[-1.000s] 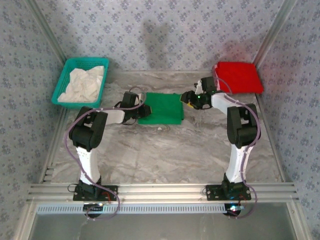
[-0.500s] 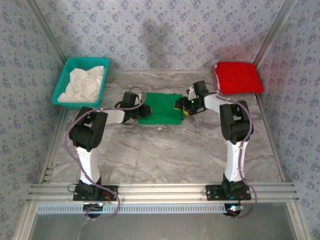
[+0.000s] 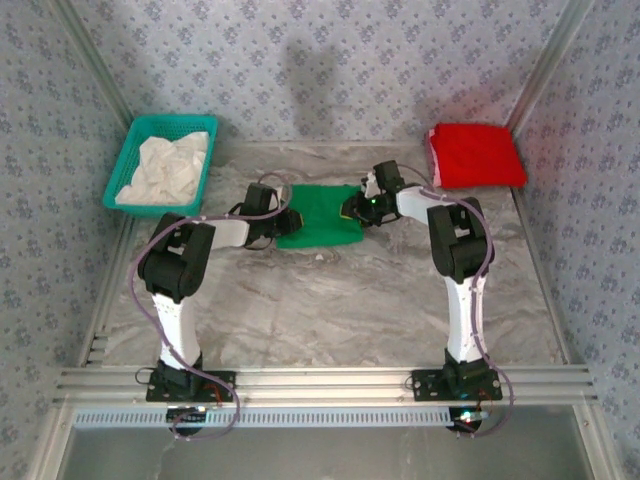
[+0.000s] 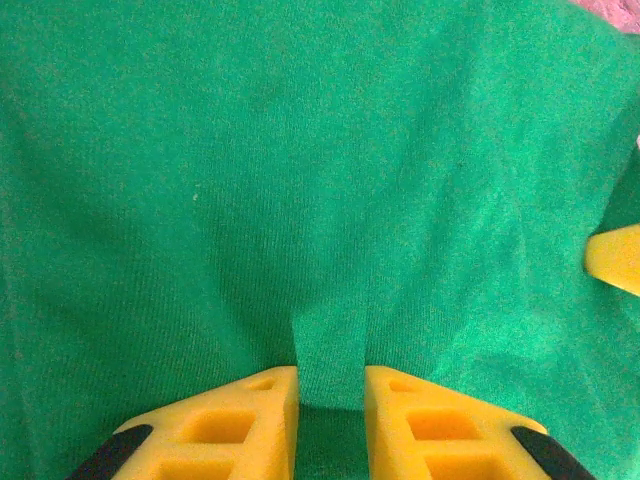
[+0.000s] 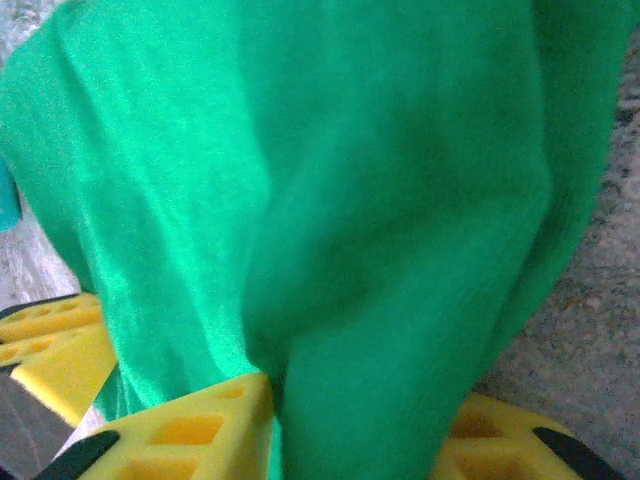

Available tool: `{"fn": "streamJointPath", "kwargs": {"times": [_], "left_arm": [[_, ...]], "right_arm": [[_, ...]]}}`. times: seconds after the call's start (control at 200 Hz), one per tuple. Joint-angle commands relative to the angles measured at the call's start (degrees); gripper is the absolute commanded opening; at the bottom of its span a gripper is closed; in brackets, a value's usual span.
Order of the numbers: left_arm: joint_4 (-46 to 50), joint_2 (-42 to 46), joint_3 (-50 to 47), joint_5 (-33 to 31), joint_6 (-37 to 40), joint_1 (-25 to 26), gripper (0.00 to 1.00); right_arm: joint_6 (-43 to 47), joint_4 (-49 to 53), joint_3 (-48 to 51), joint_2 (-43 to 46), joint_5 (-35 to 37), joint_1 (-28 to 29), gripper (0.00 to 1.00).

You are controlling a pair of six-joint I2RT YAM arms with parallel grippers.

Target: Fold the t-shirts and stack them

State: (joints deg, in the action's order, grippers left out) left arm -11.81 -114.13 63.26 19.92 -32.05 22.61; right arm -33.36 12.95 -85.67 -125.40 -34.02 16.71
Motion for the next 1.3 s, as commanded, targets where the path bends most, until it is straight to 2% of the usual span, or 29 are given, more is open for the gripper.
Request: {"fn": "streamJointPath", "kwargs": {"times": [0.0,0.075,0.115,0.175,0.305,0.375,0.52,0.66,0.794,0.984,1.124,1.294], "left_arm": [[1.3,-0.1,-0.2,-0.1,0.2,0.2,0.24],[1.1,0.2,-0.3,-0.4,0.0,0.2,0.29],[1.2,0.7,-0.3,-0.6,-0.2,0.1,0.36],[1.3,2.3,-0.5,-0.7,-0.6,0.0,0.53],[1.5,9.9,-2.7,-3.2,-0.8,0.1,0.84],[1.9,16.0,-4.5,-6.2,0.0,0.4,0.92],[7.1,27.0,-7.0,-13.6,3.2,0.5,0.97],[11.4,31.3,-8.2,-15.7,6.5,0.5,0.98],[11.0,31.2,-9.6,-15.1,5.7,0.5,0.98],[11.5,29.2,-6.3,-10.7,7.5,3.4,0.98],[16.1,28.1,-1.0,-10.9,13.7,8.2,0.98],[17.6,27.2,1.4,-10.5,18.7,12.1,0.98]], "right_arm": [[-1.2,-0.7,-2.6,-1.5,-1.0,0.3,0.25],[-1.3,-0.5,-3.0,-1.5,-0.3,0.2,0.12],[-1.1,-0.2,-3.0,-1.3,-0.1,0.0,0.06],[-0.3,-0.1,-2.8,-1.0,0.3,-0.3,0.01],[3.0,3.0,-3.7,-1.1,2.5,-1.7,0.00],[6.0,5.3,-4.5,-1.1,4.4,-2.6,0.00],[16.2,14.8,-9.6,-1.4,12.7,-3.3,0.00],[24.3,24.3,-17.3,-1.7,20.9,-3.8,0.00],[33.4,30.8,-26.0,-2.8,29.2,-4.0,0.00],[47.7,31.1,-34.5,-4.4,41.5,-4.4,0.00],[52.8,35.4,-45.5,-8.0,43.7,-6.0,0.00],[57.4,34.3,-51.7,-9.2,46.7,-7.9,0.00]]}}
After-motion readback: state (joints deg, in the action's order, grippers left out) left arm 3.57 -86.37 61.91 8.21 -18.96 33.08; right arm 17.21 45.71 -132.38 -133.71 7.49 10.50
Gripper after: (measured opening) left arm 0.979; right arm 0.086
